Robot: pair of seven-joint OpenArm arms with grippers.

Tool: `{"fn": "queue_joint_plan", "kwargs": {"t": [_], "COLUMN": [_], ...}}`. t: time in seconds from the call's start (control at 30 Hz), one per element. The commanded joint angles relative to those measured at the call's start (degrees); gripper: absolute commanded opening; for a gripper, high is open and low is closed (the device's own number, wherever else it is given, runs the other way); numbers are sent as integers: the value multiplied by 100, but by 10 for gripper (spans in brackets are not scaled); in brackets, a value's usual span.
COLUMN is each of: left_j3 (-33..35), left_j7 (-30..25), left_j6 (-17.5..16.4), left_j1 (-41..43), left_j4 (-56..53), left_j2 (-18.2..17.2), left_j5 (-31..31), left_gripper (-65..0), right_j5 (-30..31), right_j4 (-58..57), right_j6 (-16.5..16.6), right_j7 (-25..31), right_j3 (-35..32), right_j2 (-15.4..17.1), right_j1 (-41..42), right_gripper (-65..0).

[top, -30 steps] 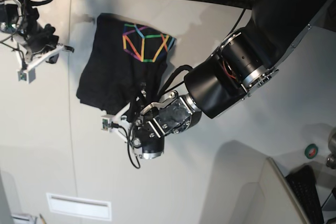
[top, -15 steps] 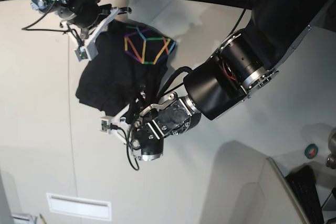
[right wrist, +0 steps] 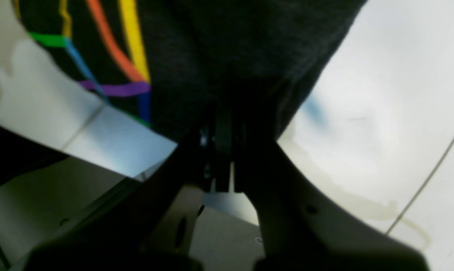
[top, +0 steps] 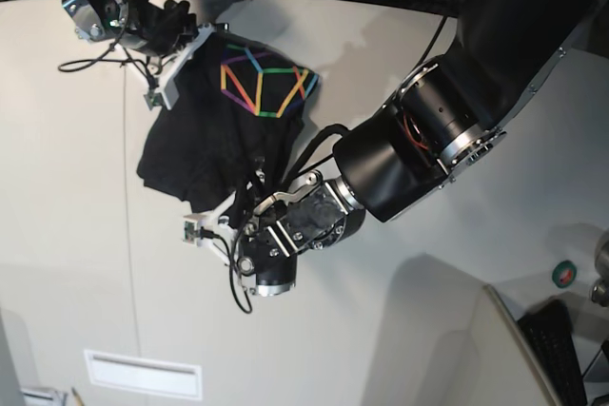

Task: Layout the t-shirt on the table in an organized manner, then fold the t-shirt properly
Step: 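Grasp the printed panel with the right gripper and pull it flat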

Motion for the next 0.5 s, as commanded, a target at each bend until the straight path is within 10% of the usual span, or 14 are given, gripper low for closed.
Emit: {"fn": "queue_joint_plan", "kwargs": {"t": [0.0,0.47], "left_j3": [-37,-28], "left_j7": [-30,-47], "left_j6": [14,14], "left_j1": [-253,-455], "left_j4": [65,56], "left_j2": [63,63], "left_j5": [48,48], "left_gripper": [-650,-650], "right_j5": [20,20], "right_j4": [20,-147], "right_j6": [34,34], "right_j7": [40,40], "right_j3": [7,-2], "right_j2": [46,46], "right_j1": [50,120], "right_gripper": [-650,-650]}}
